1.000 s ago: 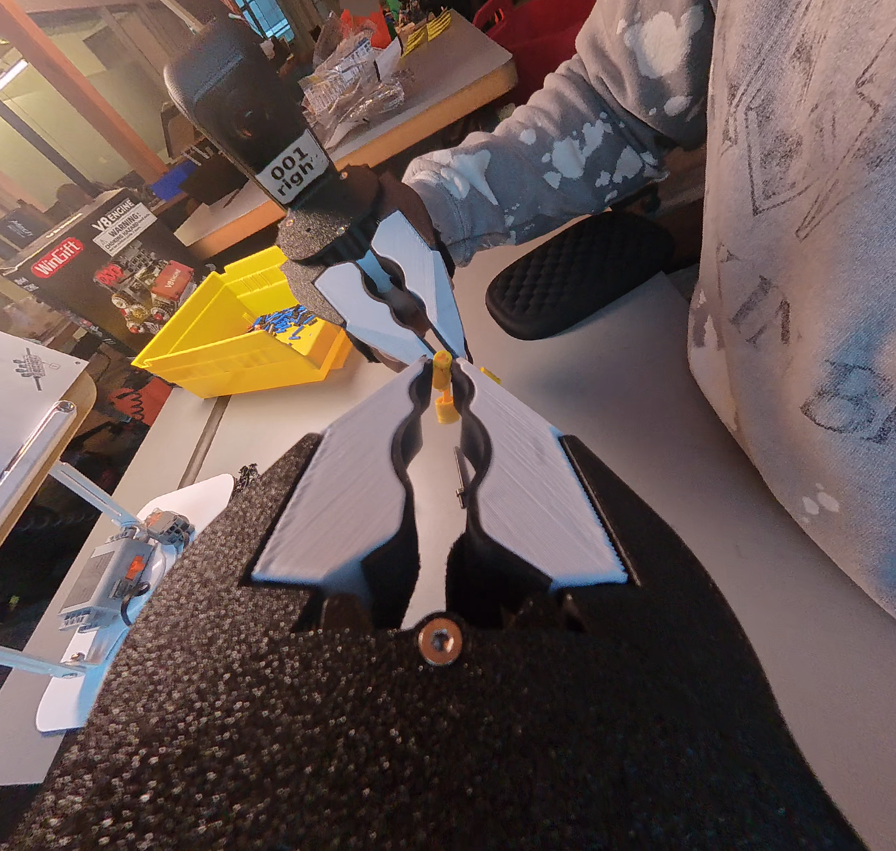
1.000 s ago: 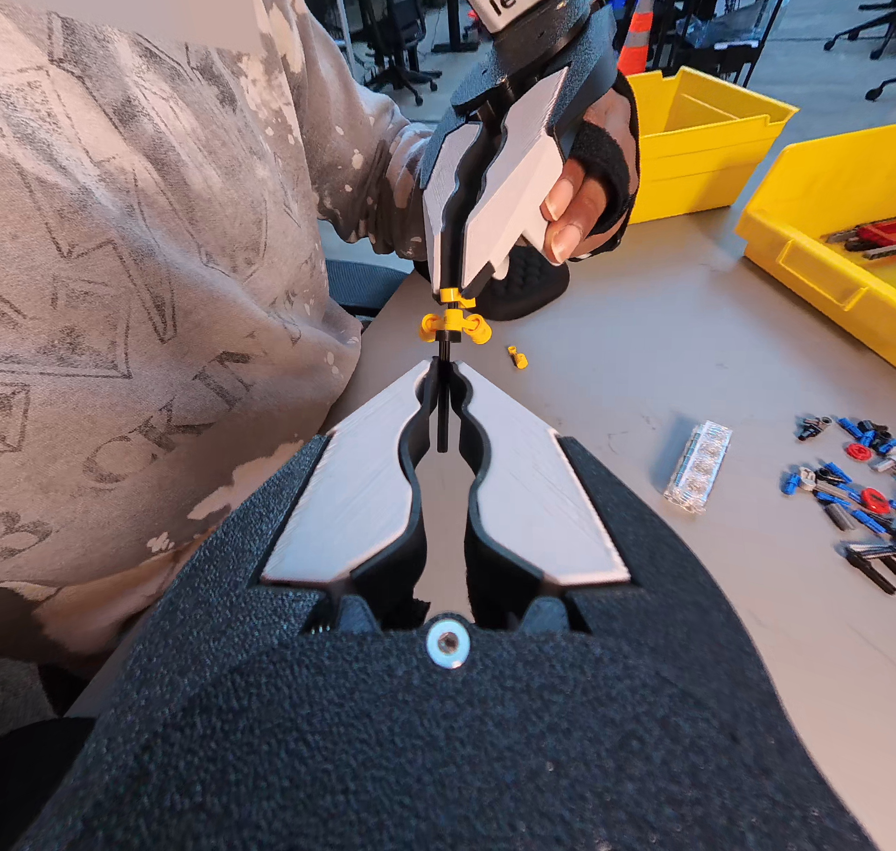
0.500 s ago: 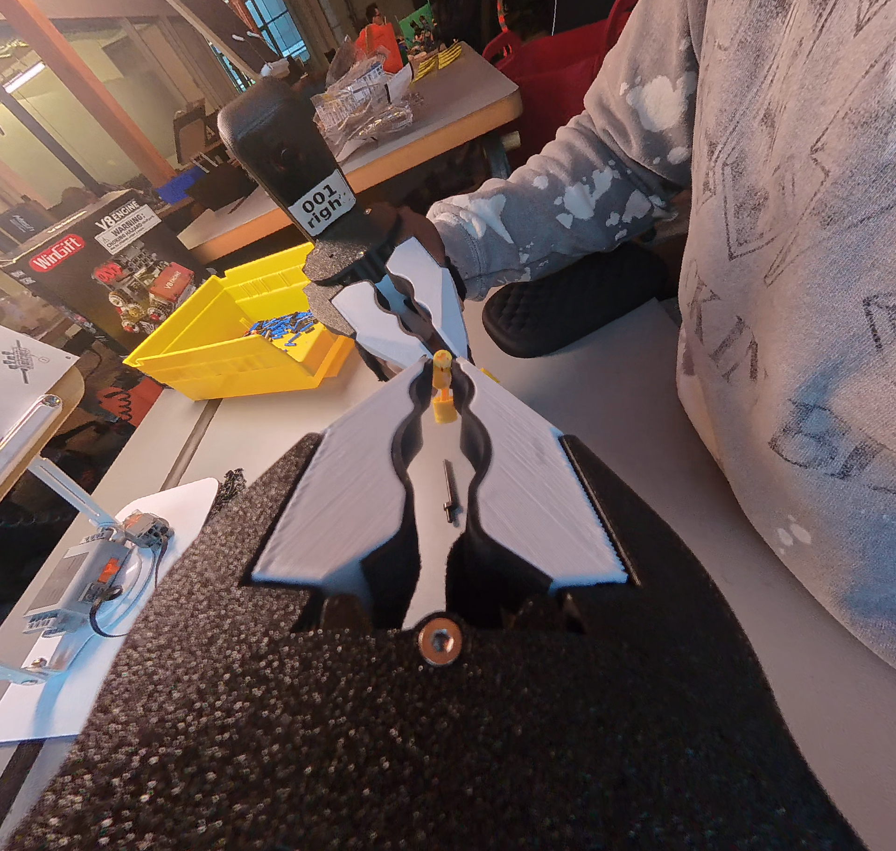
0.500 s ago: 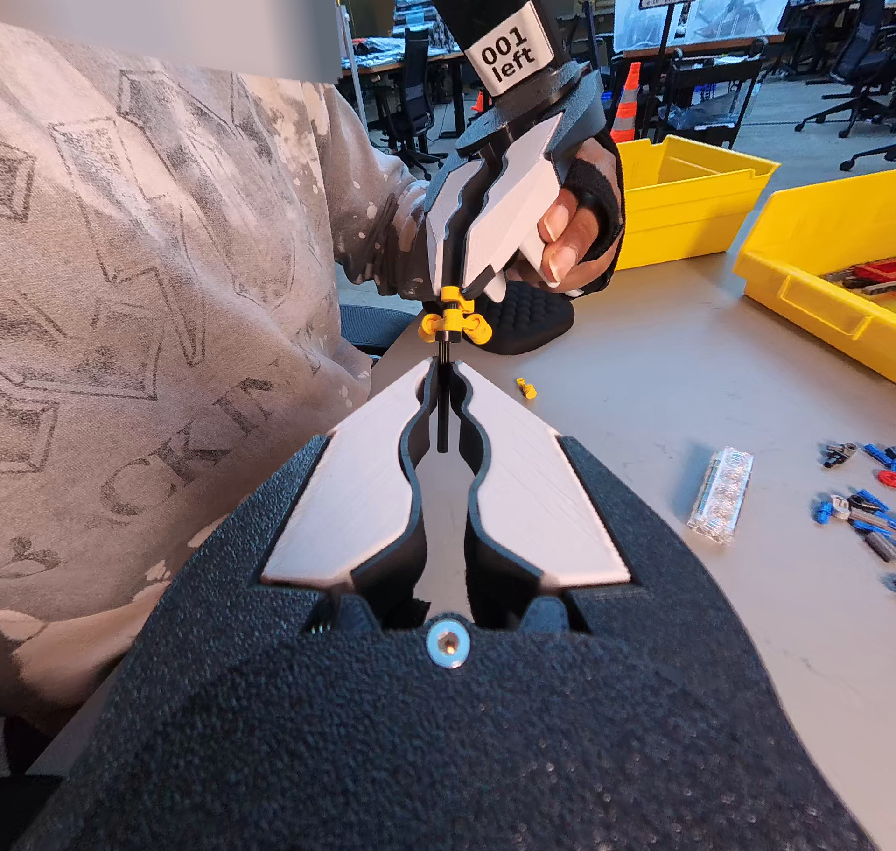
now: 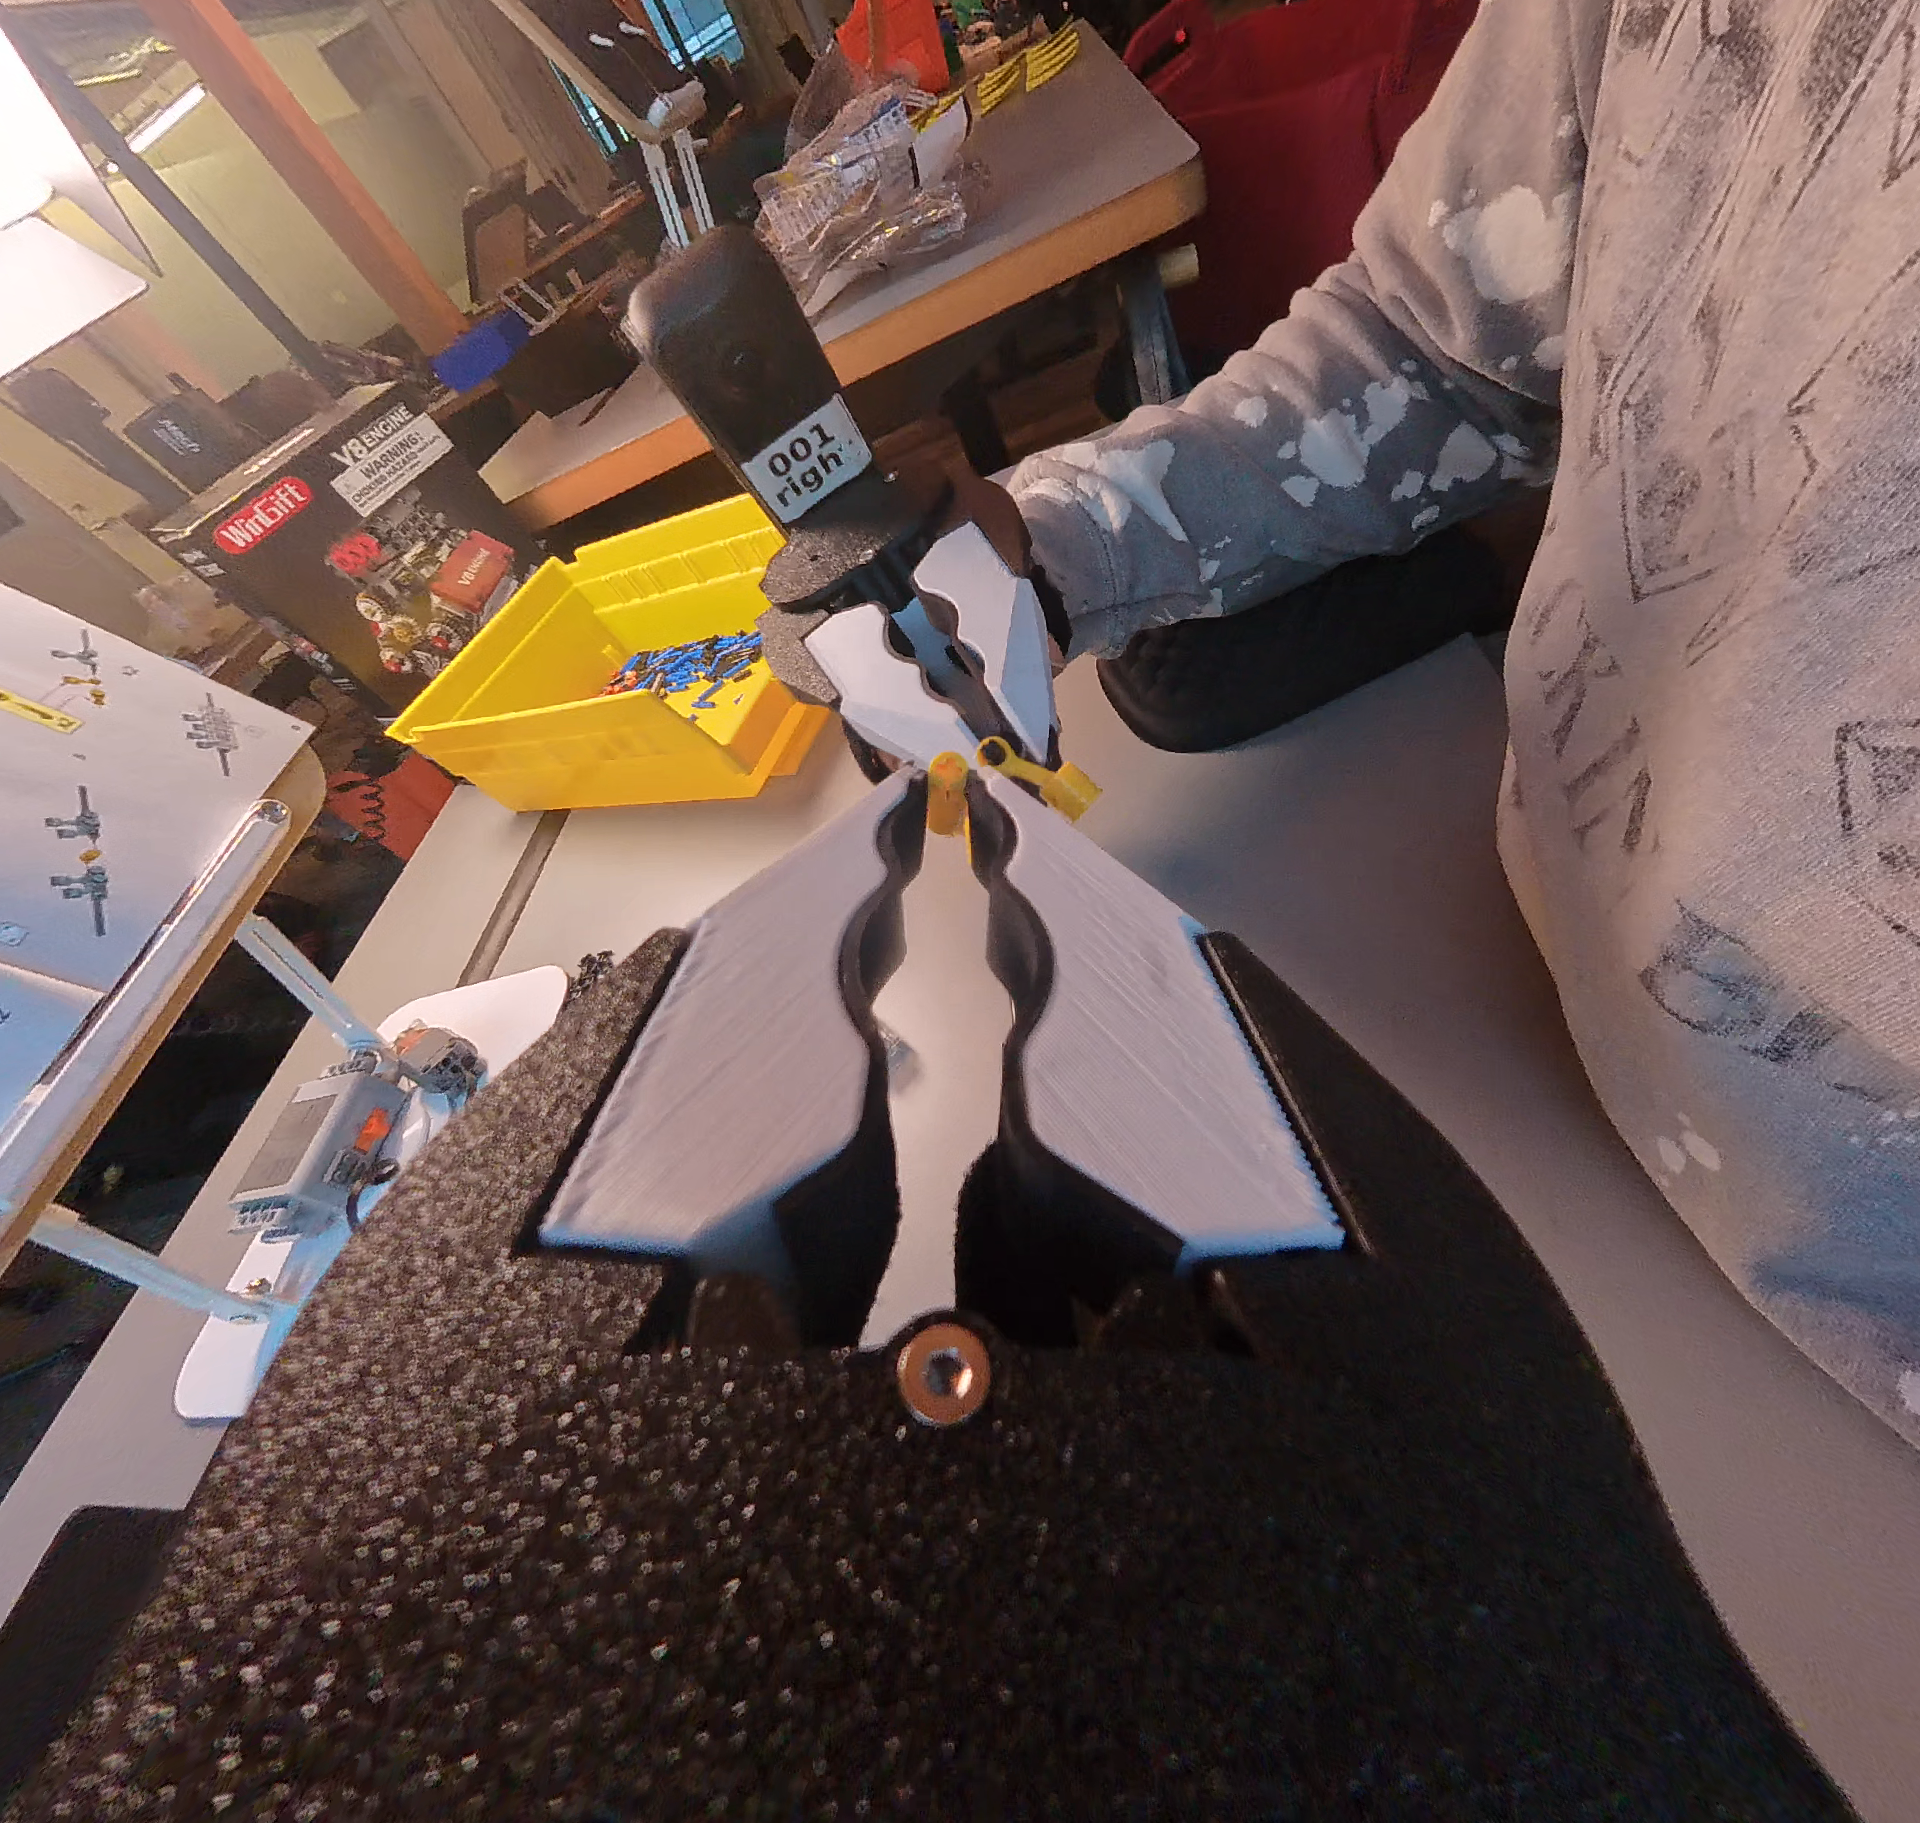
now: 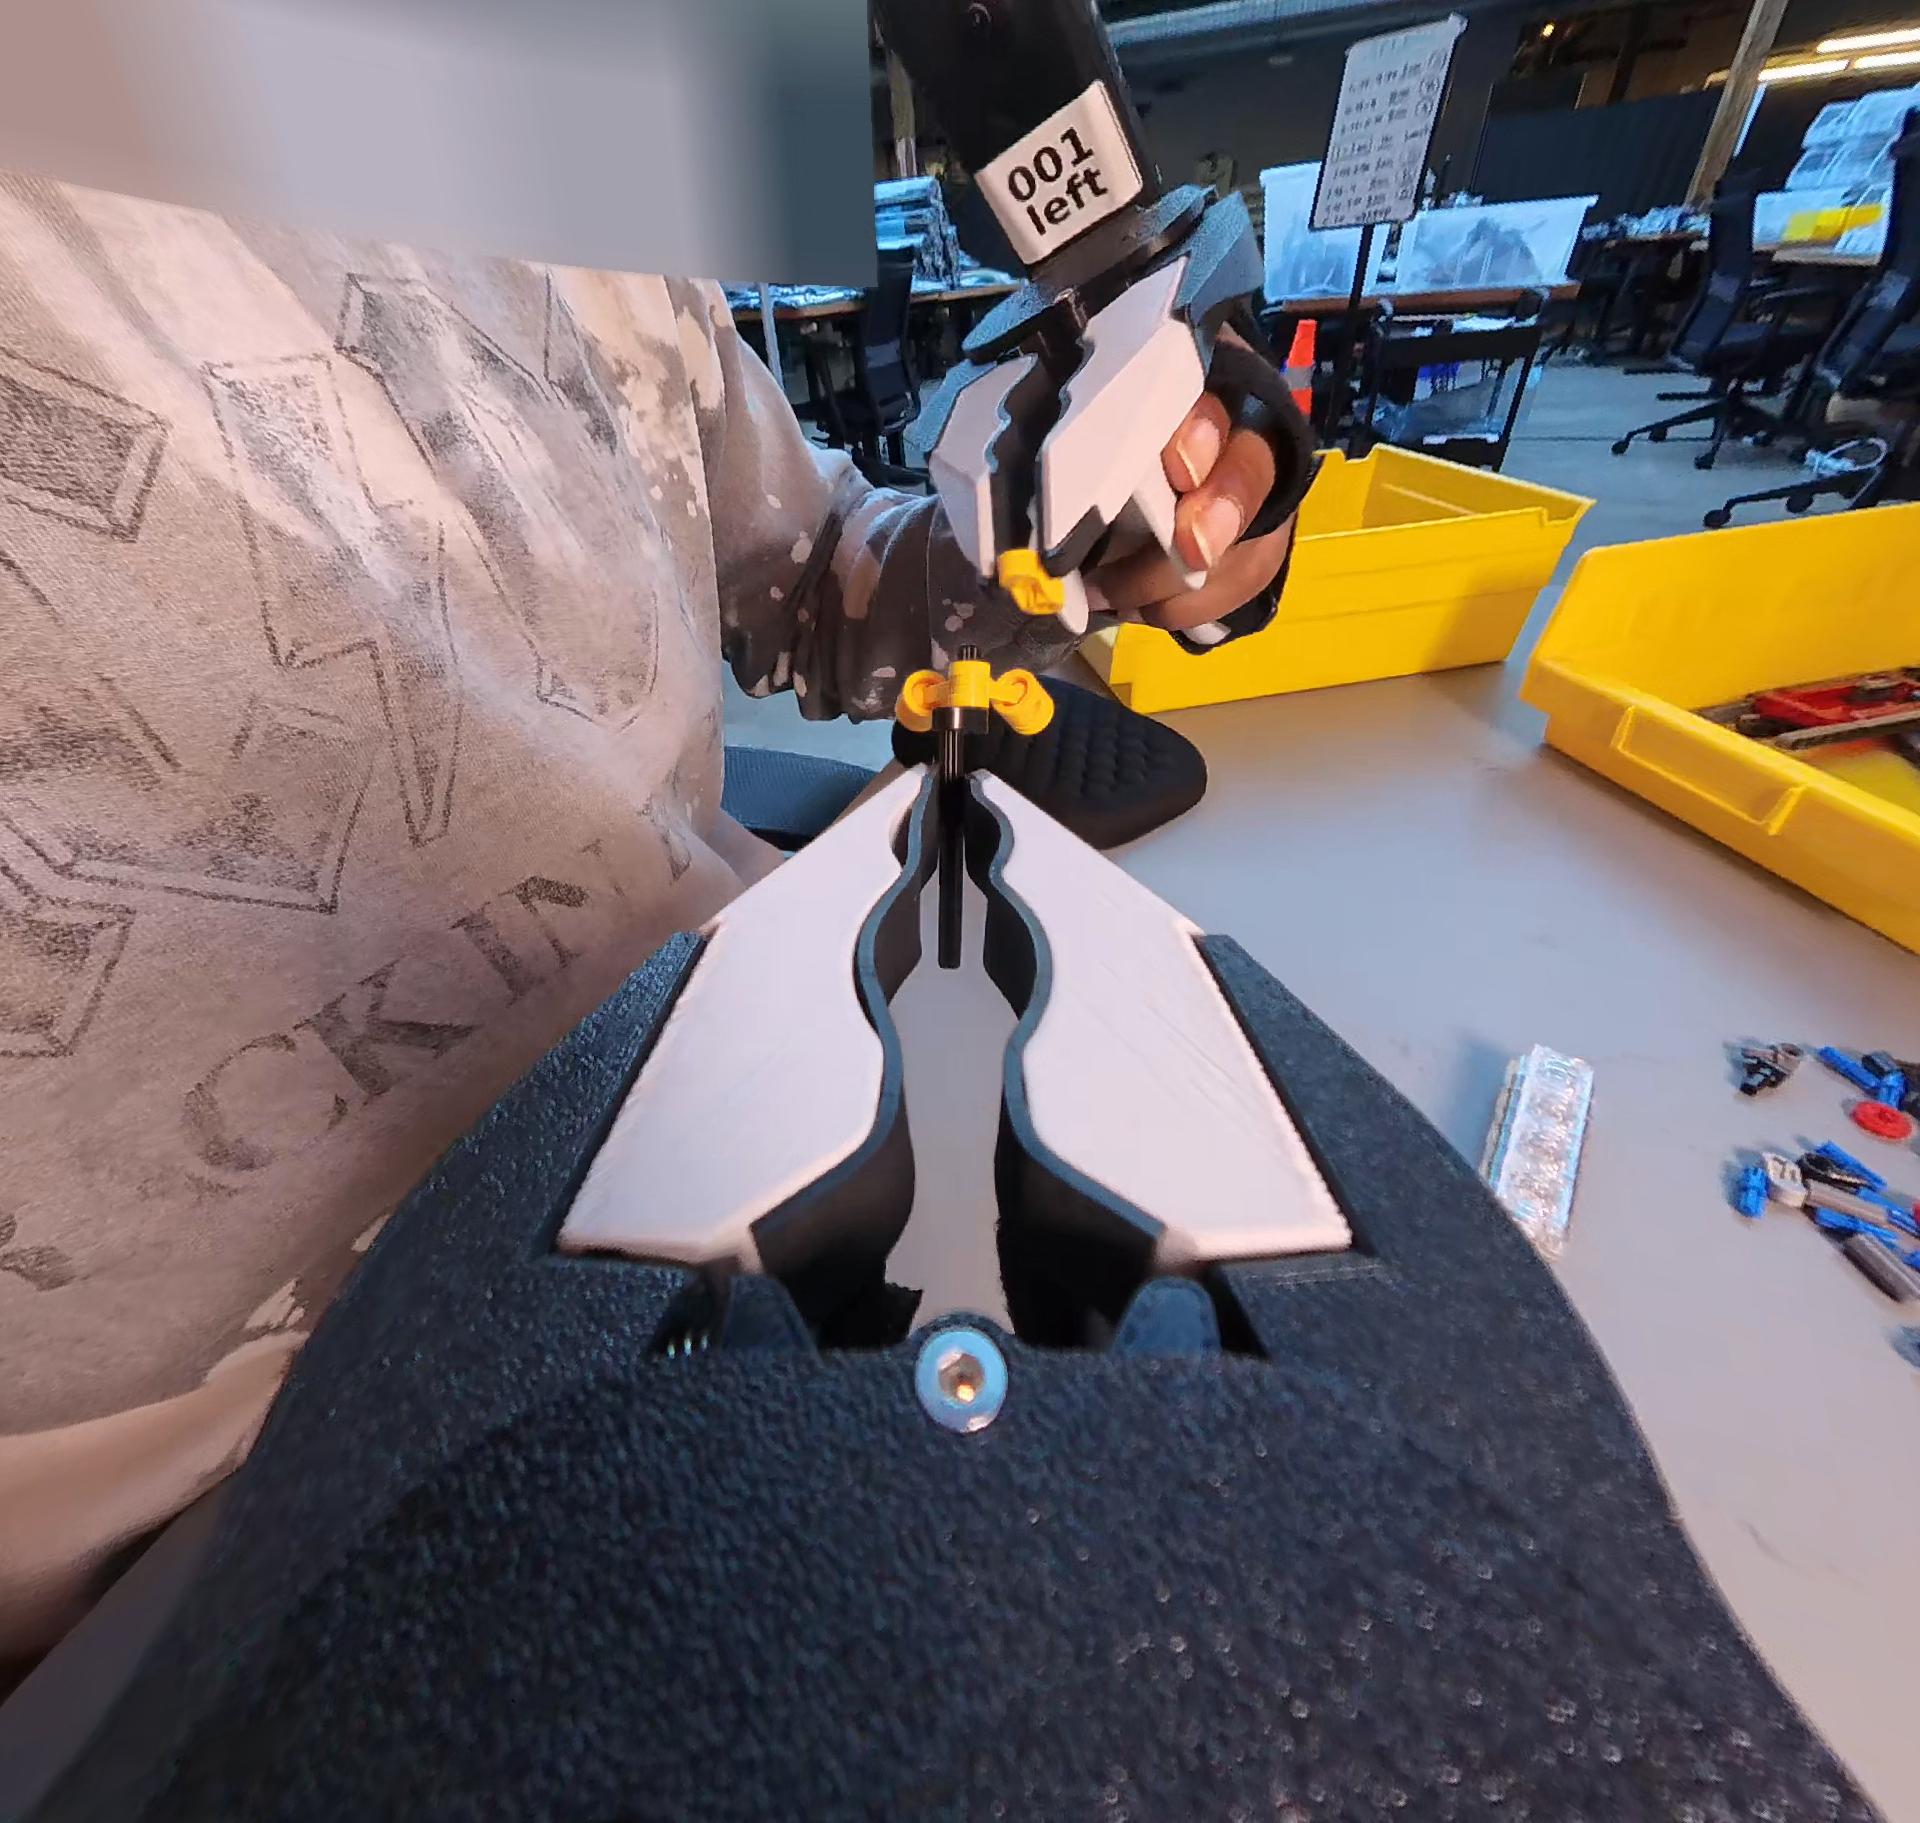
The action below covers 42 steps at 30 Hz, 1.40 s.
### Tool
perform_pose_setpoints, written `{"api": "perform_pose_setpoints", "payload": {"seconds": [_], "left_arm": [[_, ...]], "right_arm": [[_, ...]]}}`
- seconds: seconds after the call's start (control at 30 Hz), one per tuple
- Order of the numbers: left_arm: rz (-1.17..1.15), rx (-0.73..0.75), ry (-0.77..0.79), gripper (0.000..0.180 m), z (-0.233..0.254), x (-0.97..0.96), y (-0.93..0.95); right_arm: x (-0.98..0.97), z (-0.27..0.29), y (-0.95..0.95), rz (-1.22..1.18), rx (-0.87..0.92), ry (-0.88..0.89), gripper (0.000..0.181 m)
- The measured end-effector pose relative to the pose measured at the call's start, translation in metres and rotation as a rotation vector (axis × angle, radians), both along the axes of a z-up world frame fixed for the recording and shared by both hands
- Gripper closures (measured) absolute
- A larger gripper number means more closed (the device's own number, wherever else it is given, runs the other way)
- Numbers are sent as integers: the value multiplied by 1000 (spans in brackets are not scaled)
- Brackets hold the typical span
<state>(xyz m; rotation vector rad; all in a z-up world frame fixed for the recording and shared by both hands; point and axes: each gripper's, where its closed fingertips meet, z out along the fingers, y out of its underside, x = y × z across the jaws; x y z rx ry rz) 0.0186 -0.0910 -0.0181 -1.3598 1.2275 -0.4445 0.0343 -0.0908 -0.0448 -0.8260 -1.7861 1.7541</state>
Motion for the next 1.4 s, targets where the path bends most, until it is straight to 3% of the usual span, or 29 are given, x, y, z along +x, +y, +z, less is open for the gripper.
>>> {"api": "perform_pose_setpoints", "payload": {"seconds": [1.1, 1.4], "left_arm": [[38, 18, 269, 174, -13, 10, -1], [163, -121, 315, 174, -58, -19, 18]], "right_arm": [[-4, -8, -3, -1, -6, 37, 178], [-8, -31, 13, -77, 44, -44, 178]]}}
